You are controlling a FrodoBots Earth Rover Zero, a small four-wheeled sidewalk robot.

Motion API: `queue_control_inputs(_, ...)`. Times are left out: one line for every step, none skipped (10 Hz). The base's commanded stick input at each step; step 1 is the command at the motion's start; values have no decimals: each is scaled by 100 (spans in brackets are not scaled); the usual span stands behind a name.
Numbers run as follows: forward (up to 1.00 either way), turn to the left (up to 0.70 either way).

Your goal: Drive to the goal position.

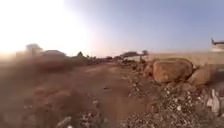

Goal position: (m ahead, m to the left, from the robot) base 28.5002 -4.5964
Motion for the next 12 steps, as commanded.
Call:
queue_control_inputs(69,0)
queue_control_inputs(69,0)
queue_control_inputs(69,0)
queue_control_inputs(69,0)
queue_control_inputs(69,0)
queue_control_inputs(69,0)
queue_control_inputs(69,0)
queue_control_inputs(69,0)
queue_control_inputs(69,0)
queue_control_inputs(69,0)
queue_control_inputs(69,0)
queue_control_inputs(69,0)
